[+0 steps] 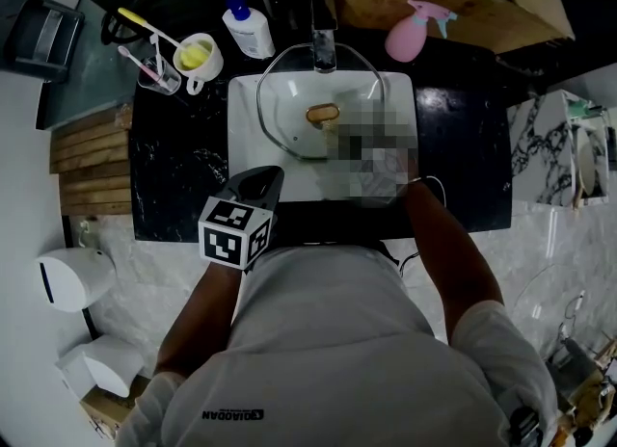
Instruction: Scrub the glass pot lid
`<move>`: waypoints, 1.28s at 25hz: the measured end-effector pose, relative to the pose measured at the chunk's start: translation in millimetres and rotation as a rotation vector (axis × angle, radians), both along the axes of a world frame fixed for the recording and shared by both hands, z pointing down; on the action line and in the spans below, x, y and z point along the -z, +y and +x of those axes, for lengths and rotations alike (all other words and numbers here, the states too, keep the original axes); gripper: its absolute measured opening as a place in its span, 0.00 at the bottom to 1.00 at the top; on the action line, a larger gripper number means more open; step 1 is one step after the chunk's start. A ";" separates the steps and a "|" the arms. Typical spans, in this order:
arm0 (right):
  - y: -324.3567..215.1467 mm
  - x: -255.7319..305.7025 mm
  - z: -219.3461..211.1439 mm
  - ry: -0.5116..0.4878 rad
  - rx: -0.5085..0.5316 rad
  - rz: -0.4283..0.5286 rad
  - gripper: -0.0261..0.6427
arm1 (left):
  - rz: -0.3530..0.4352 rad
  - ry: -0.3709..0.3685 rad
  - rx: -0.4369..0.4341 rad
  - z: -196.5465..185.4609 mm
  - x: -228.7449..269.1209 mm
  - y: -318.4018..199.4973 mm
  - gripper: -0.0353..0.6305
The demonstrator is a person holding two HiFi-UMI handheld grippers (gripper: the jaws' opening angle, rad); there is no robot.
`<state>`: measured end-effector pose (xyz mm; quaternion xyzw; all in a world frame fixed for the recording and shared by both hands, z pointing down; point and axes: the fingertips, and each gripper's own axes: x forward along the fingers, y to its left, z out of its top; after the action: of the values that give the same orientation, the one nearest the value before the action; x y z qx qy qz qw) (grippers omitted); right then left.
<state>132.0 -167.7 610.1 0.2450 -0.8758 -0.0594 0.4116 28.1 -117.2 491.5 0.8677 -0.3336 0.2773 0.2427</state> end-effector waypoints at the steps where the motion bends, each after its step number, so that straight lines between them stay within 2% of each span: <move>1: 0.3 -0.4 -1.5 0.001 0.006 -0.001 0.19 | 0.000 0.000 0.003 -0.5 -0.1 0.2 0.08; 15: 3.6 -2.0 -5.7 -0.012 0.051 -0.025 0.19 | -0.005 0.009 0.034 -2.8 -2.5 -1.1 0.08; 24: 14.2 -7.2 -20.5 -0.017 0.119 -0.060 0.19 | -0.009 0.008 0.050 -5.5 -2.1 -3.3 0.08; 32: 26.2 -12.4 -30.7 -0.043 0.165 -0.153 0.19 | -0.016 0.010 0.060 -8.6 -5.2 -4.2 0.08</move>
<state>101.3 -141.5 622.4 0.1411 -0.9036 -0.0211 0.4040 19.5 -121.4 496.8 0.8566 -0.3560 0.2685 0.2597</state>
